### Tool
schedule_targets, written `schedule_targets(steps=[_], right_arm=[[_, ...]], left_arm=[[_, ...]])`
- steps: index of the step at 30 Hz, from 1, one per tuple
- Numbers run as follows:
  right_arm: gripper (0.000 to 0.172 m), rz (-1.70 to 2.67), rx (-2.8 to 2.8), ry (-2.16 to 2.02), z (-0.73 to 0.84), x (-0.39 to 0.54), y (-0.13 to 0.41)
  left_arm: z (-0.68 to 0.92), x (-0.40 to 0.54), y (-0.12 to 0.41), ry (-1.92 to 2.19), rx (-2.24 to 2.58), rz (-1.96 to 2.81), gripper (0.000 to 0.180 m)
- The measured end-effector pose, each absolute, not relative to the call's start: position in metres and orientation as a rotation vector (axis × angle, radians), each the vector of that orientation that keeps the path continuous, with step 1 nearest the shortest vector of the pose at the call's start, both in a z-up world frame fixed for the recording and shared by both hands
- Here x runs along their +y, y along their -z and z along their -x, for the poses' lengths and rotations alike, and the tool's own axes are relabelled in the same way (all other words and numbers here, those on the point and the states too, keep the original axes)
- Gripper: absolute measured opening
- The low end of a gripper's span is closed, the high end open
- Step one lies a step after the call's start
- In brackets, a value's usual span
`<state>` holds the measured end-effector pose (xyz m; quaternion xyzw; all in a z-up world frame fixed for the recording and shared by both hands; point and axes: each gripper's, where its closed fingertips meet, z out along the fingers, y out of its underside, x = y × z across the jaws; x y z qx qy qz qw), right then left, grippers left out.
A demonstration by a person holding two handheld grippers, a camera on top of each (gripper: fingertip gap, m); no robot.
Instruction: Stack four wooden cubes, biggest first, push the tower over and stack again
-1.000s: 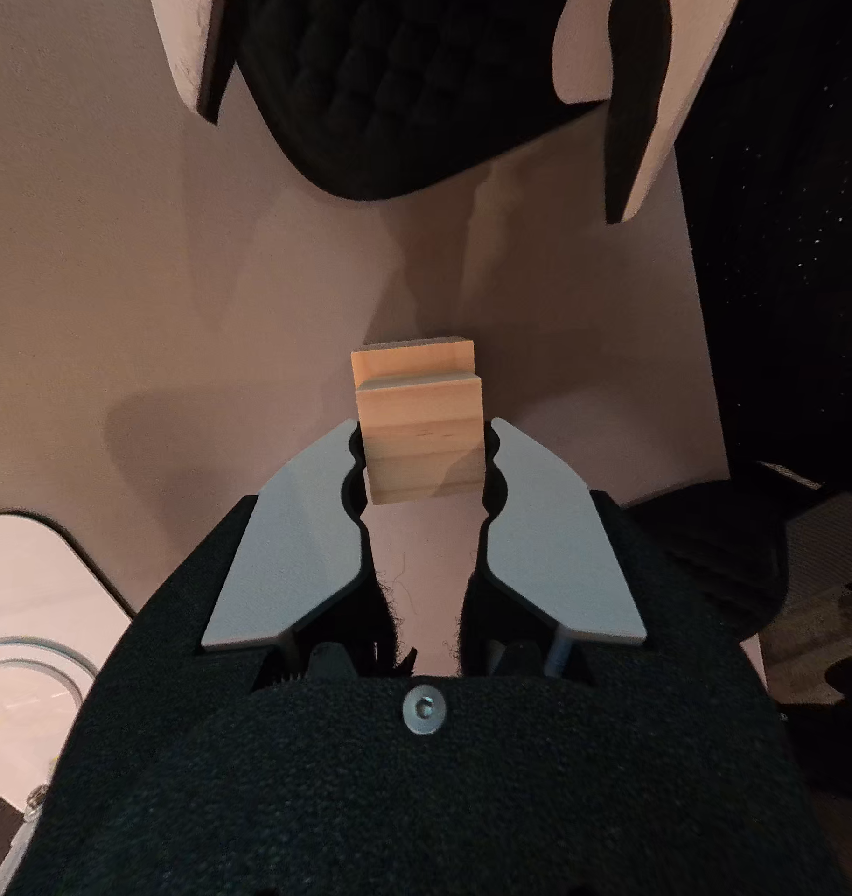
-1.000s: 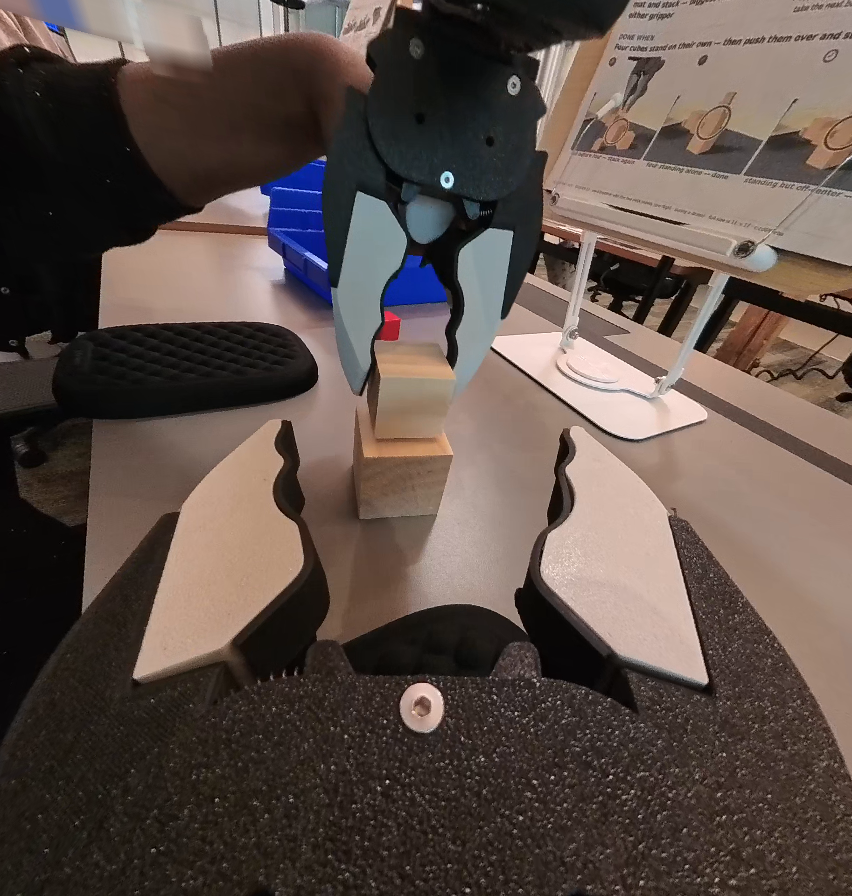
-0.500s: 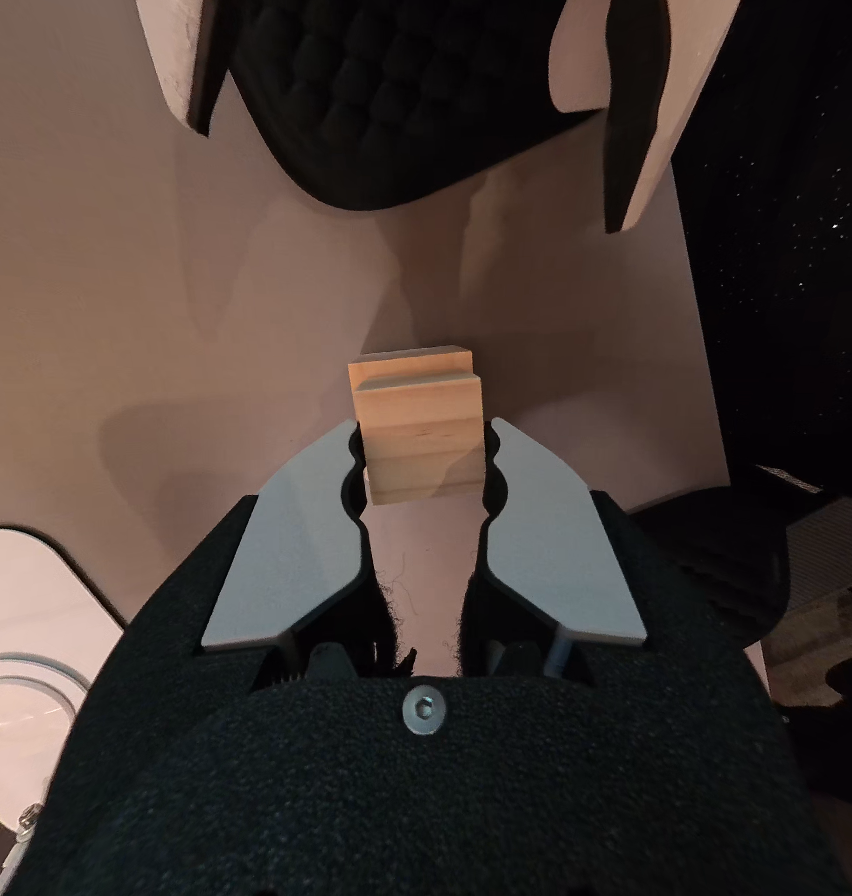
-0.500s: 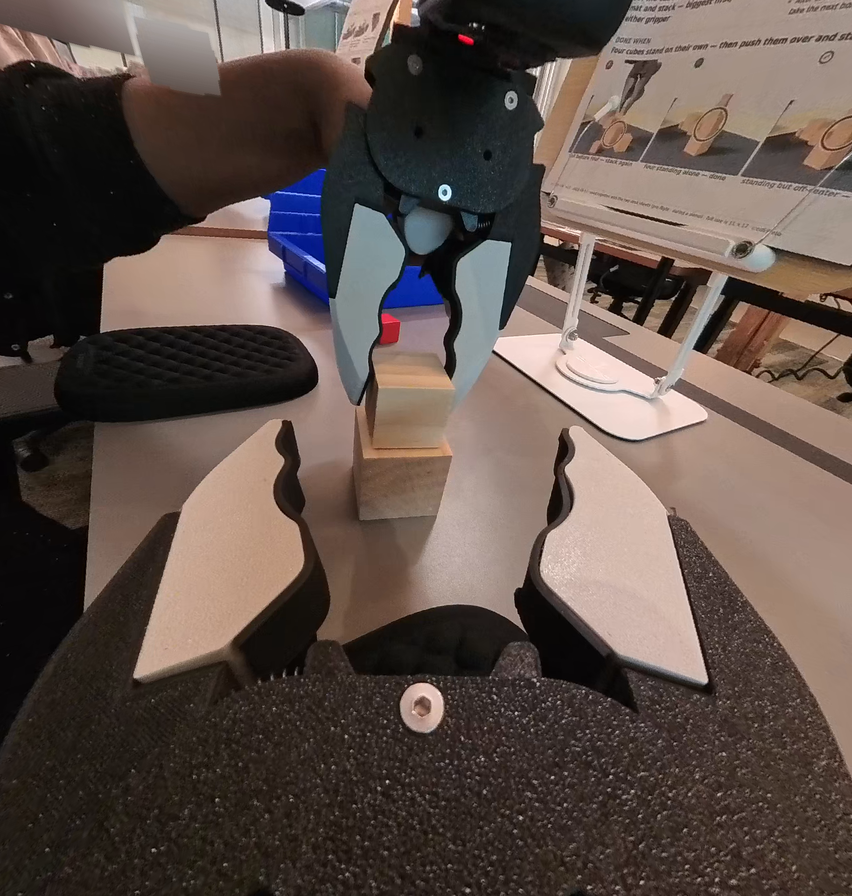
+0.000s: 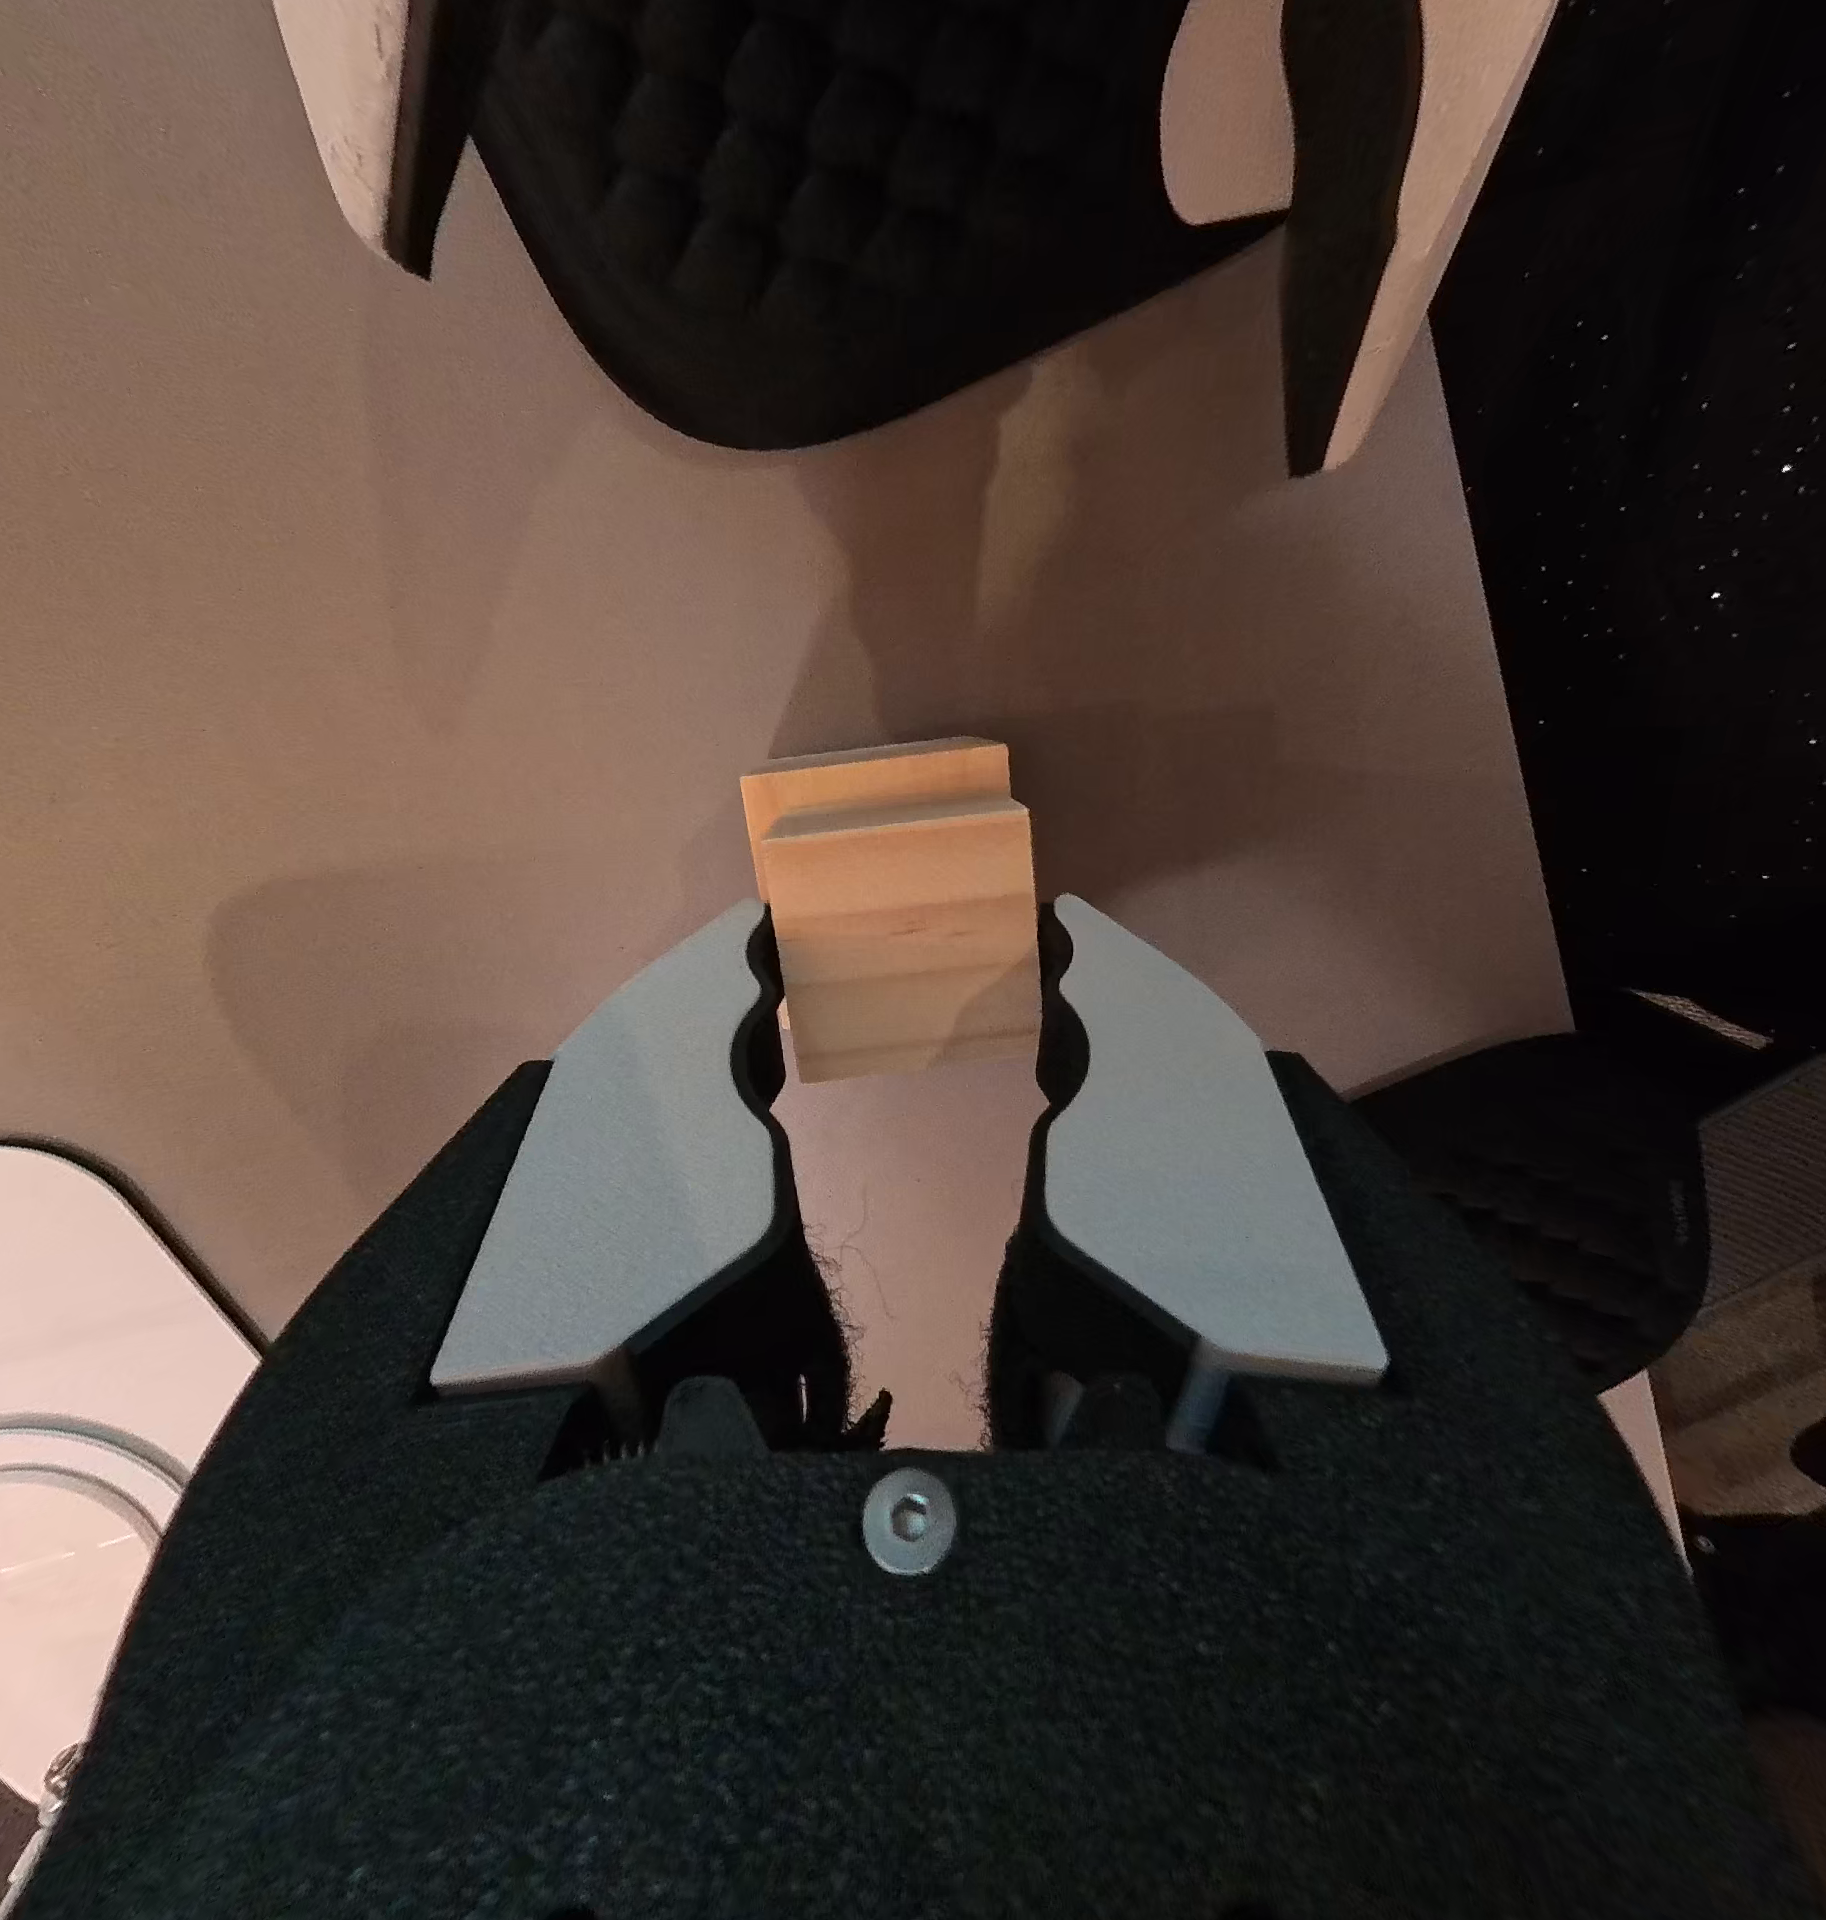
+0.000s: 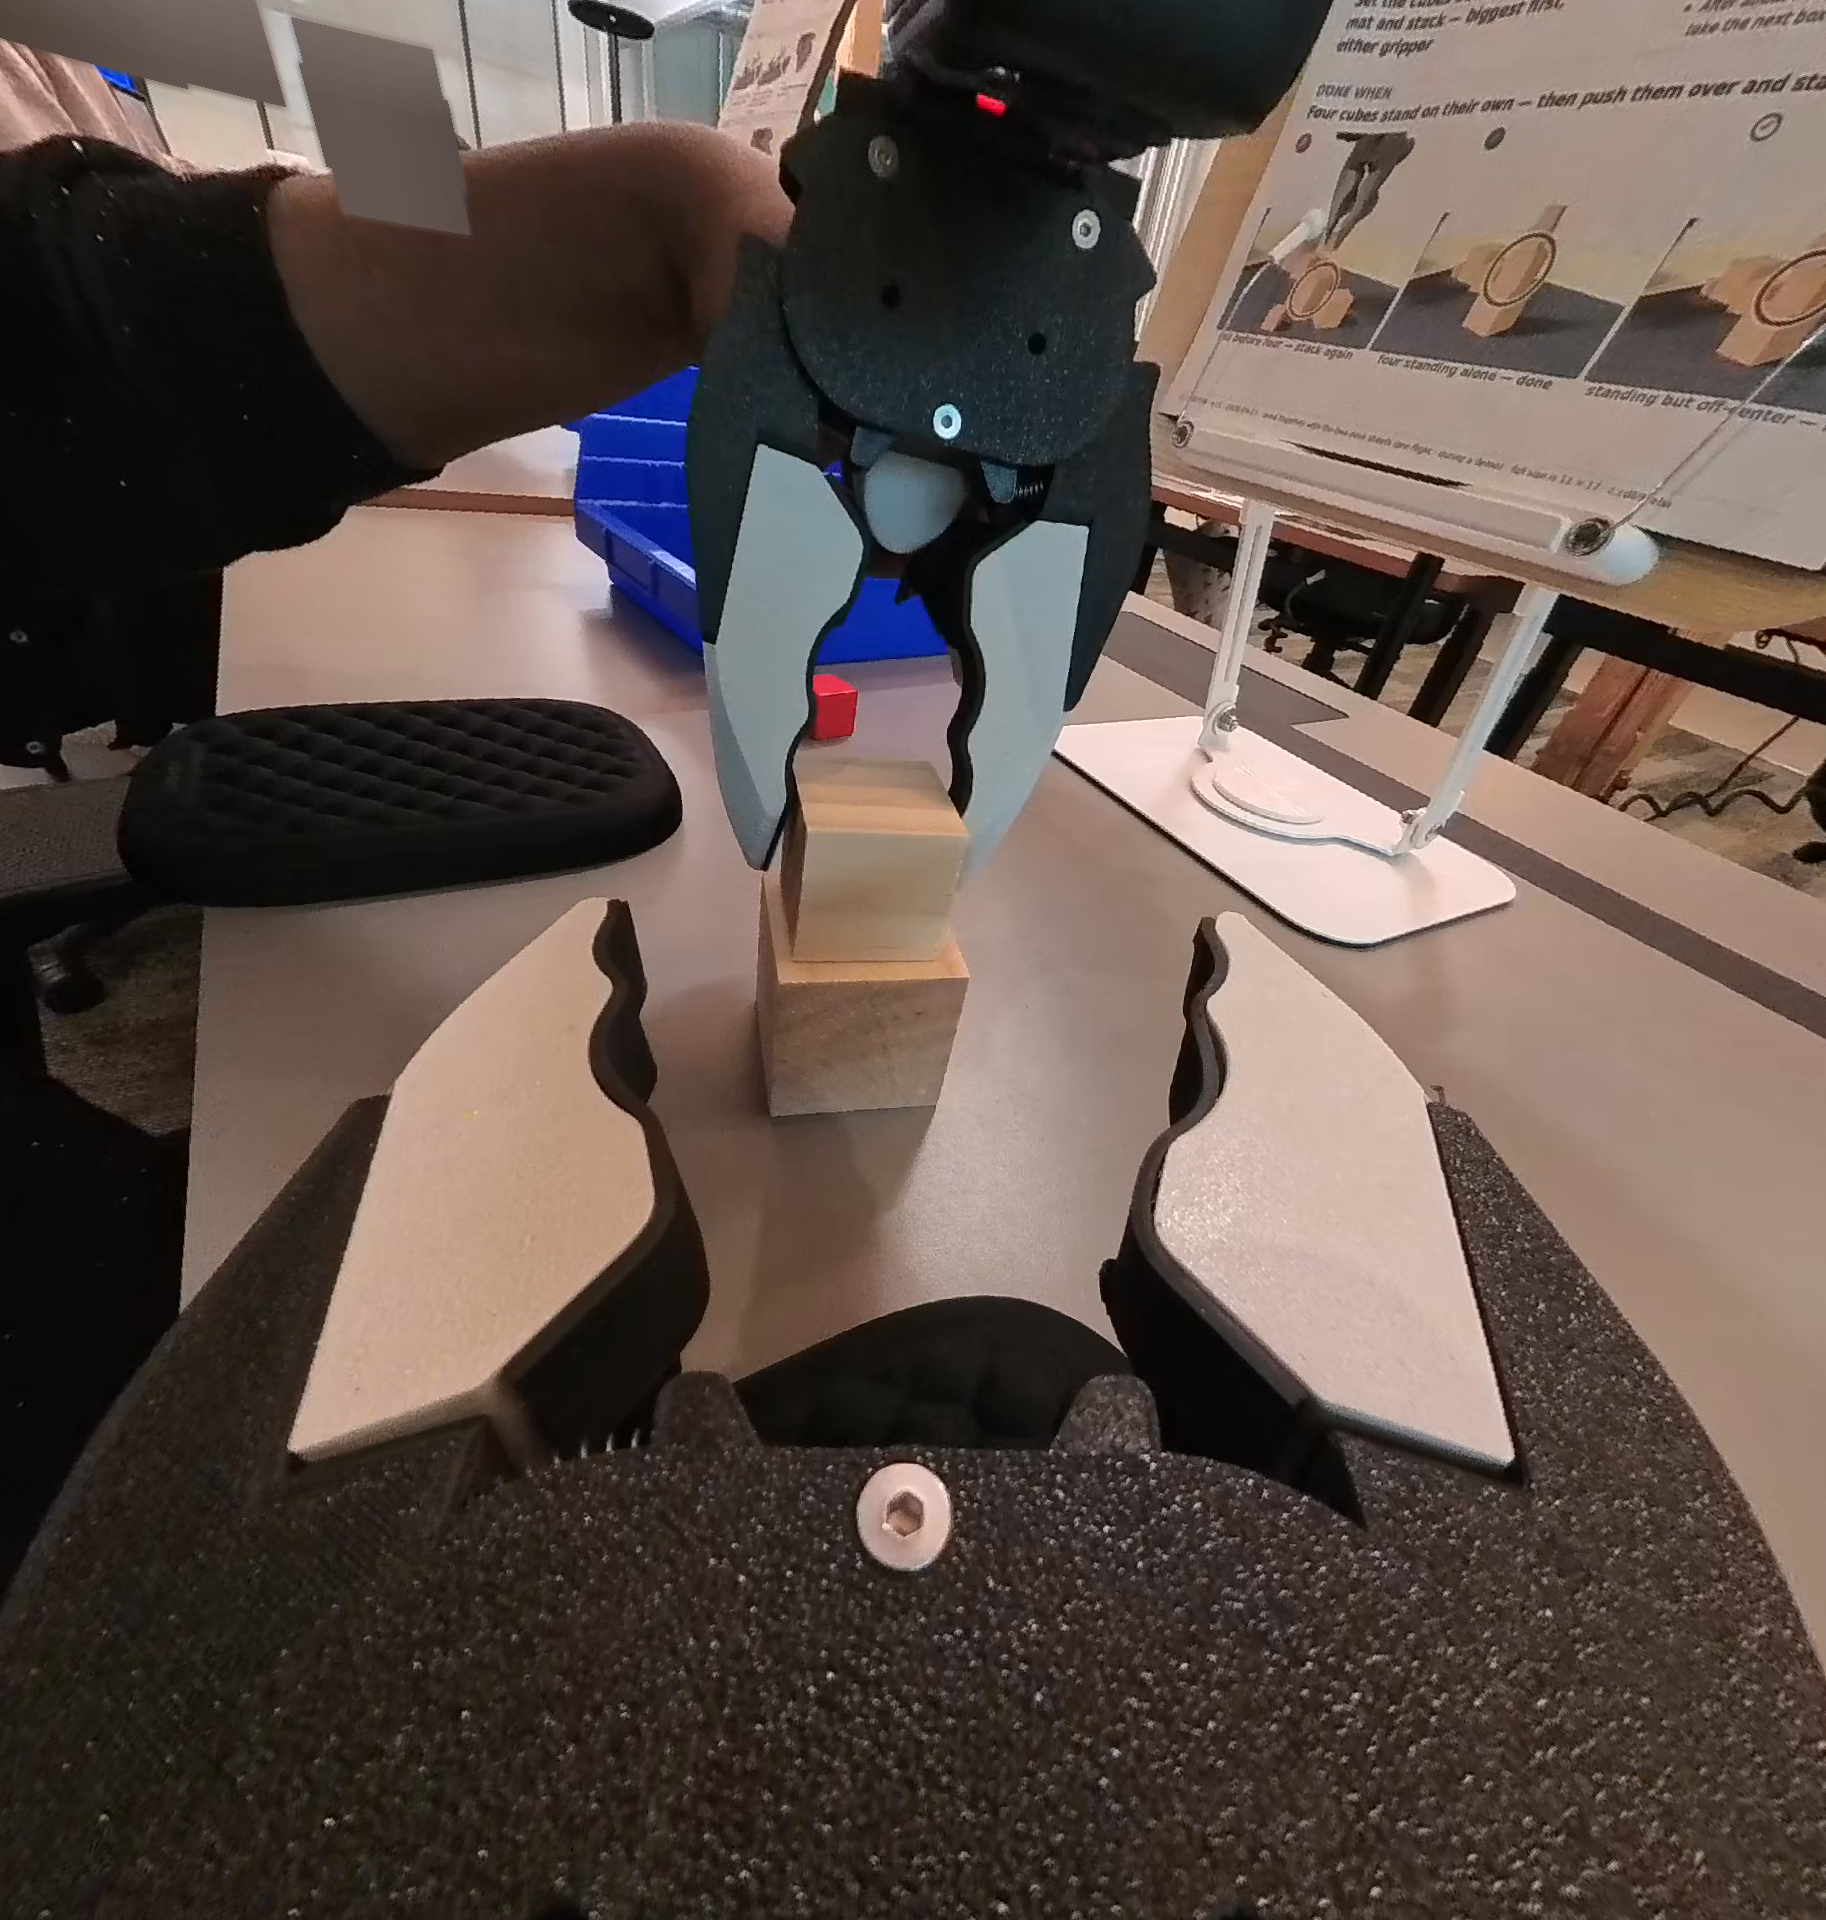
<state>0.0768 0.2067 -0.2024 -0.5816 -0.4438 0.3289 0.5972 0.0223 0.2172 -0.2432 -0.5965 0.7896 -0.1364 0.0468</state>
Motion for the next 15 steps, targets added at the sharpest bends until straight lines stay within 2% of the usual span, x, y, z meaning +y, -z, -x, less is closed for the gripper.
schedule_targets(steps=[11,13,15], right_arm=[[0.098,1.349,-1.028,-0.764,-0.077,0.207,0.202],[0.098,1.348,-1.028,-0.764,-0.077,0.207,0.202],[0.098,1.348,-1.027,-0.764,-0.077,0.207,0.202]], left_arm=[[-0.024,0.217,0.240,0.425,2.391,1.822,0.050],[-0.025,0.217,0.237,0.447,2.374,1.811,0.054],[-0.028,0.214,0.230,0.515,2.327,1.805,0.066]])
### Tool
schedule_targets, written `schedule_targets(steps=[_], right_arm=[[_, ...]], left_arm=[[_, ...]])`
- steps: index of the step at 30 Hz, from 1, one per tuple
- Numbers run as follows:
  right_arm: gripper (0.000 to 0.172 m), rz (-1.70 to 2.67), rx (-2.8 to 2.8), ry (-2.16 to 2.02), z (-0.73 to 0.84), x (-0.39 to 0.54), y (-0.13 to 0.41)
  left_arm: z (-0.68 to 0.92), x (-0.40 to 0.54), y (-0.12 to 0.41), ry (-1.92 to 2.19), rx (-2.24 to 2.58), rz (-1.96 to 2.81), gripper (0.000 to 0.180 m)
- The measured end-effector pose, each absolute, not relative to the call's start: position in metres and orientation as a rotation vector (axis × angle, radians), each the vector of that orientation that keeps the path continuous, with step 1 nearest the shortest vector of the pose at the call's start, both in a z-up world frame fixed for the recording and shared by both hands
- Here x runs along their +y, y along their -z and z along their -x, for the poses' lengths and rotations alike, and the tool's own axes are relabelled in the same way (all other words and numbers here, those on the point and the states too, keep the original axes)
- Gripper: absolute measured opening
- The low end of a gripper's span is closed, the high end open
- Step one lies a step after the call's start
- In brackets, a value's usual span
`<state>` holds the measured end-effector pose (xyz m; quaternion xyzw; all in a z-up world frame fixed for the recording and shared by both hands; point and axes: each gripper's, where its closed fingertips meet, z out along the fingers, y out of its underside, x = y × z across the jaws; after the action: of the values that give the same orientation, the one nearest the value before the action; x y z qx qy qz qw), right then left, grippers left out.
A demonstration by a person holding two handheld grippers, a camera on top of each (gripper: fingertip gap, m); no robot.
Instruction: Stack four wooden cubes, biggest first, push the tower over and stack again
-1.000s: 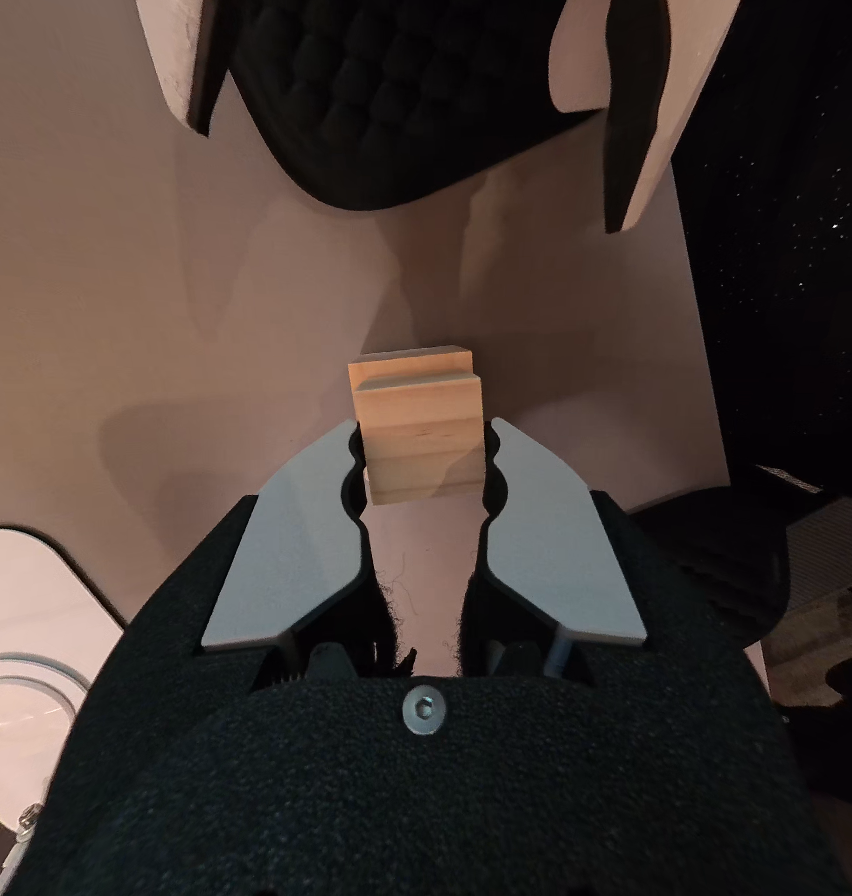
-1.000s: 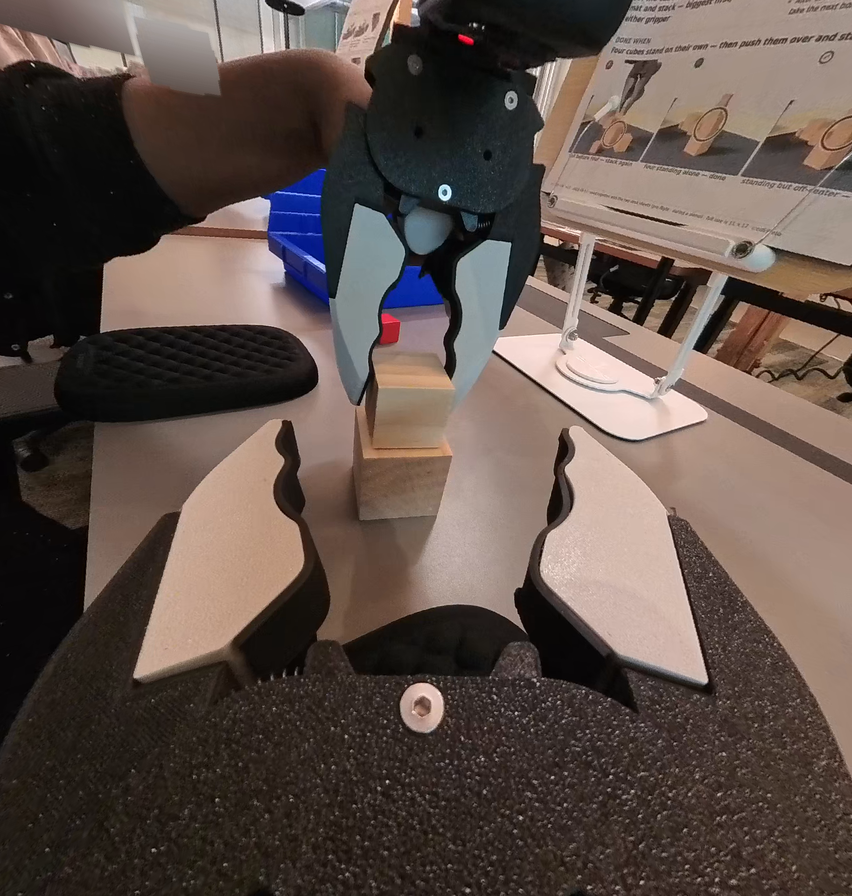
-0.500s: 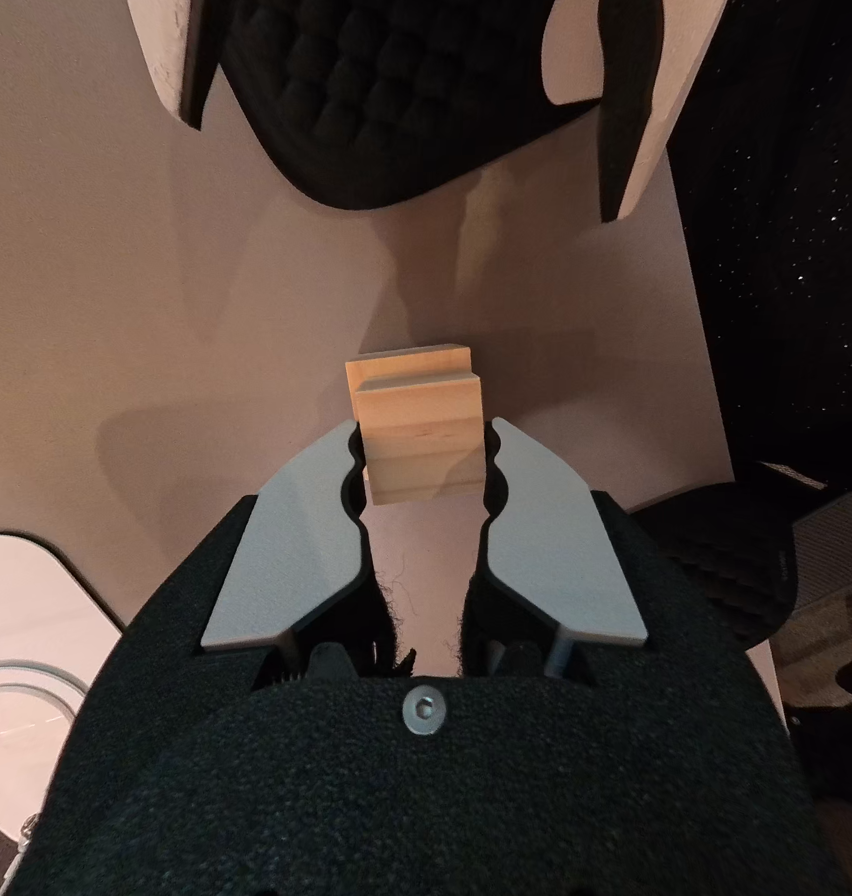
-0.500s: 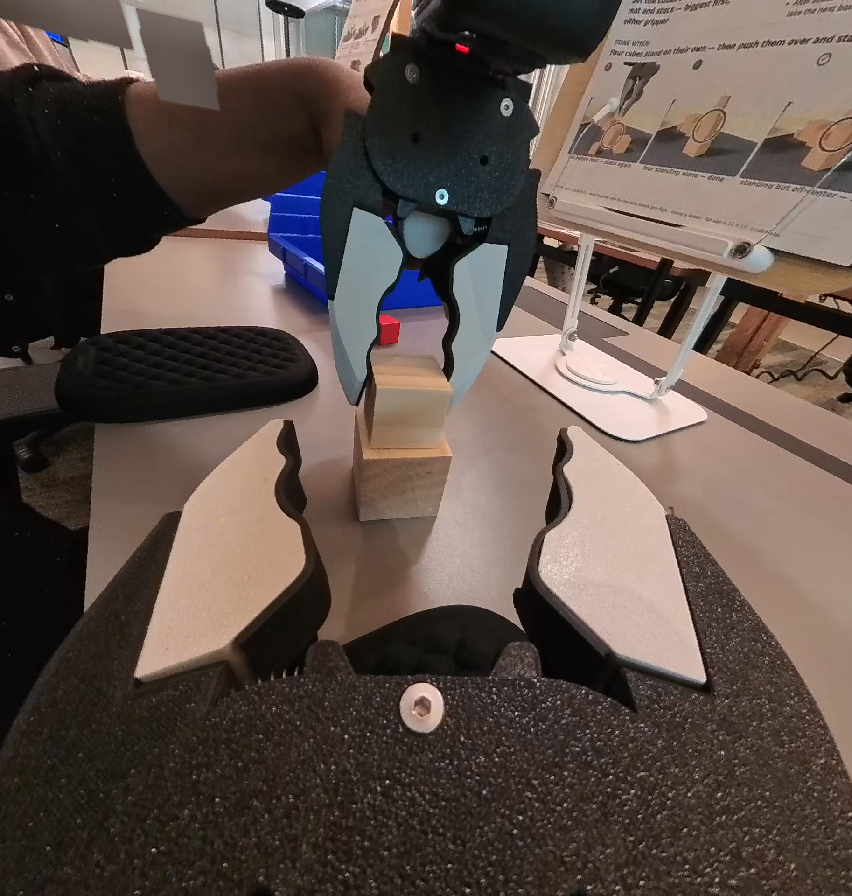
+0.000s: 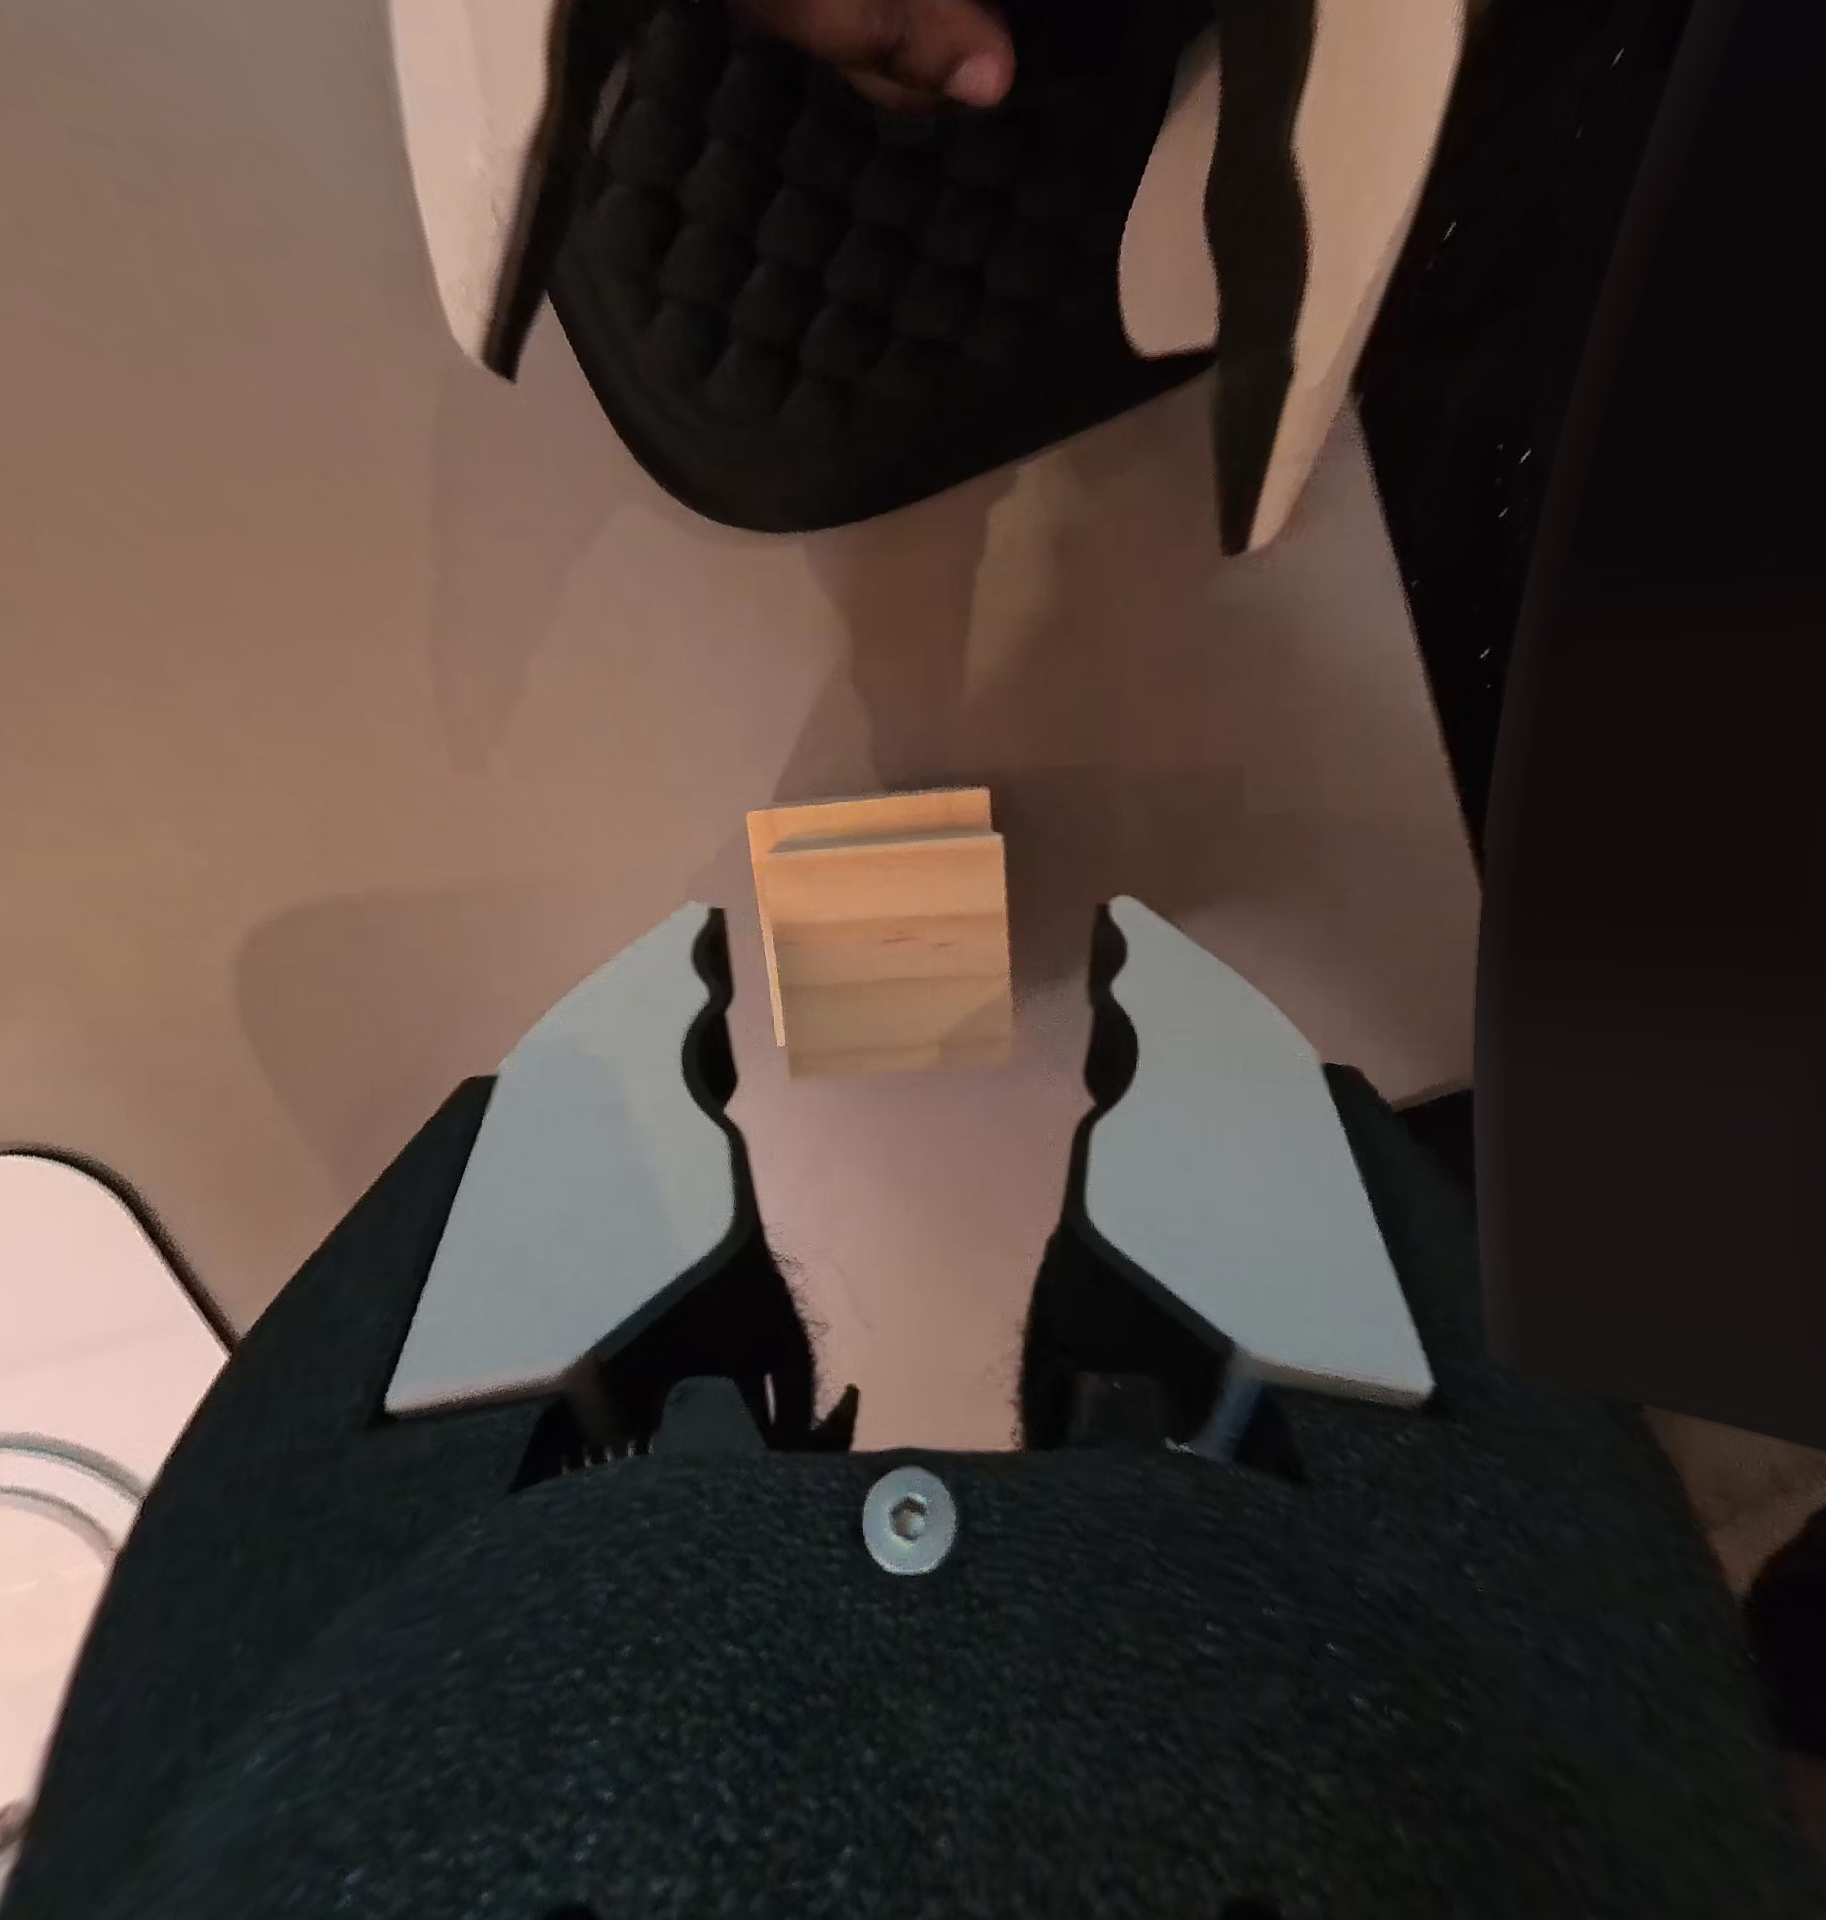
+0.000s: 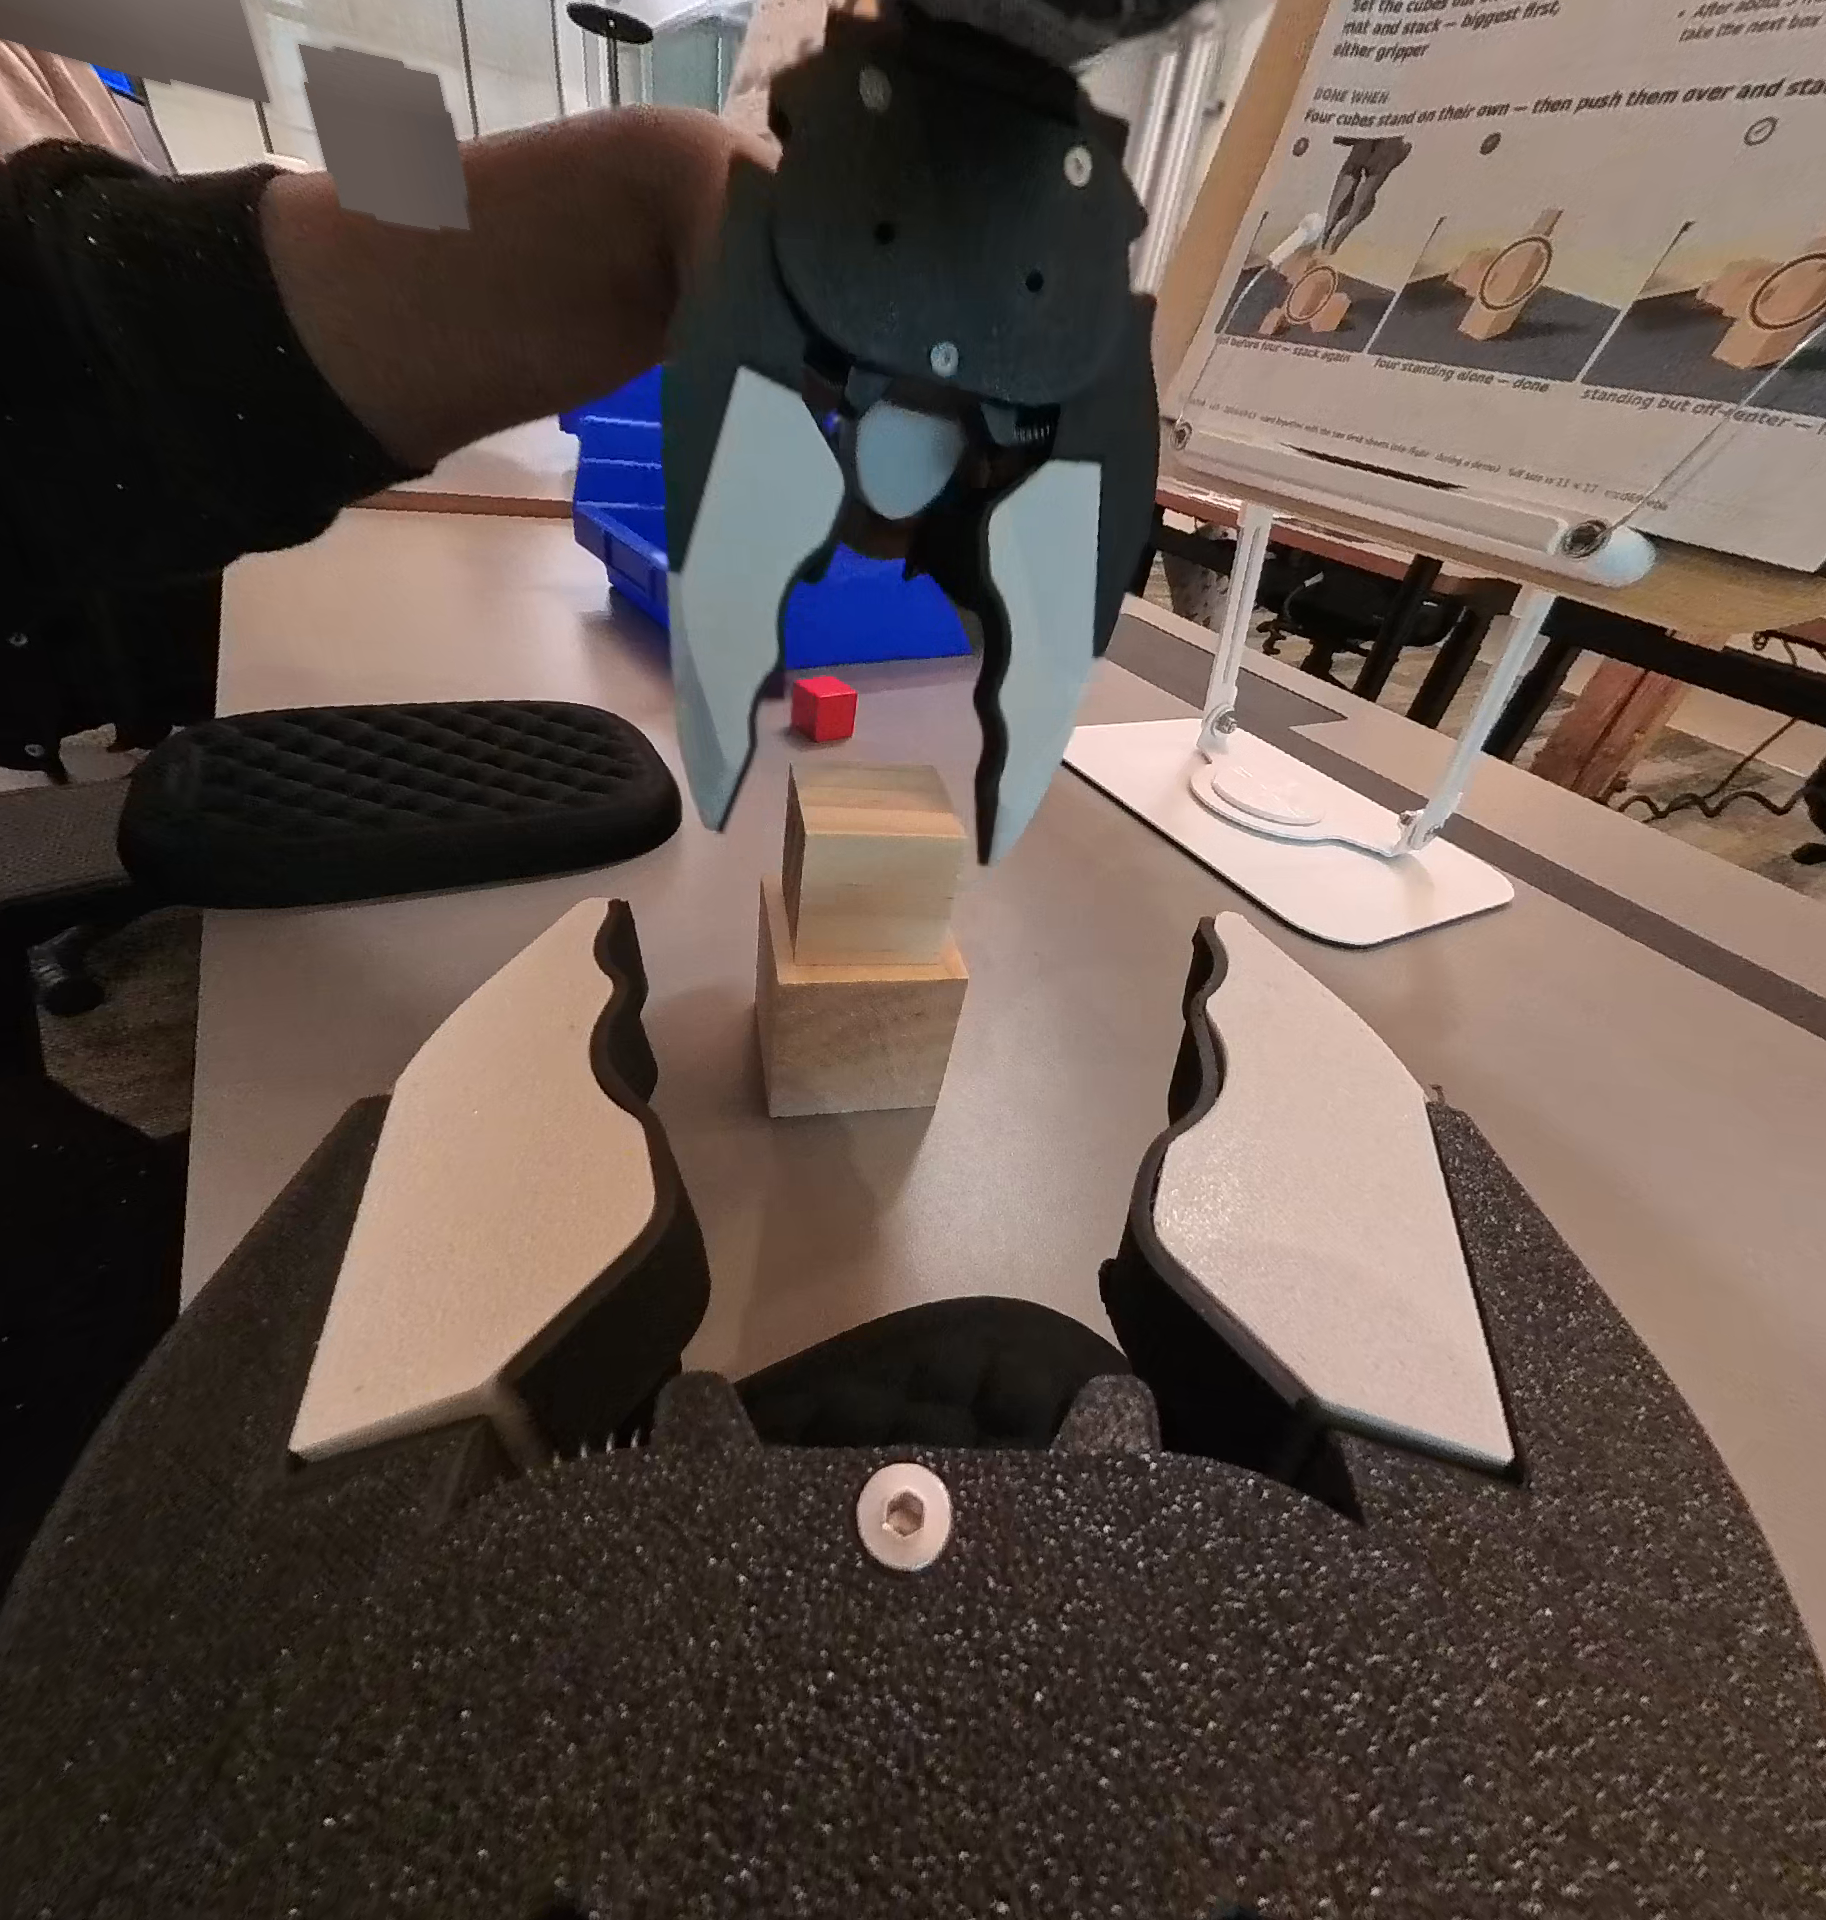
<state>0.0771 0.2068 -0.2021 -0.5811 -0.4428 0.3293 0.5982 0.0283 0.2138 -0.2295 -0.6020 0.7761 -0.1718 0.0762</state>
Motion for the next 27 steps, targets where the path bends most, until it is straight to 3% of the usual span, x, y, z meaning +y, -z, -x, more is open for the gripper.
schedule_targets(steps=[4,6,9,15,21,27], right_arm=[[0.098,1.350,-1.026,-0.766,-0.077,0.207,0.202],[0.098,1.350,-1.025,-0.766,-0.077,0.207,0.202],[0.098,1.352,-1.029,-0.762,-0.077,0.207,0.203],[0.098,1.352,-1.045,-0.747,-0.075,0.206,0.204],[0.098,1.355,-1.057,-0.742,-0.074,0.205,0.205],[0.098,1.351,-1.051,-0.751,-0.075,0.205,0.204]], left_arm=[[-0.038,0.206,0.185,0.756,2.079,1.660,0.098],[-0.023,0.217,0.160,0.713,1.894,1.664,0.102],[0.039,0.249,0.152,0.393,1.699,1.852,0.087],[0.170,0.272,0.213,-0.097,1.748,2.201,0.078],[0.209,0.279,0.270,-0.150,1.806,2.401,0.064],[0.216,0.292,0.284,-0.145,1.791,2.472,0.051]])
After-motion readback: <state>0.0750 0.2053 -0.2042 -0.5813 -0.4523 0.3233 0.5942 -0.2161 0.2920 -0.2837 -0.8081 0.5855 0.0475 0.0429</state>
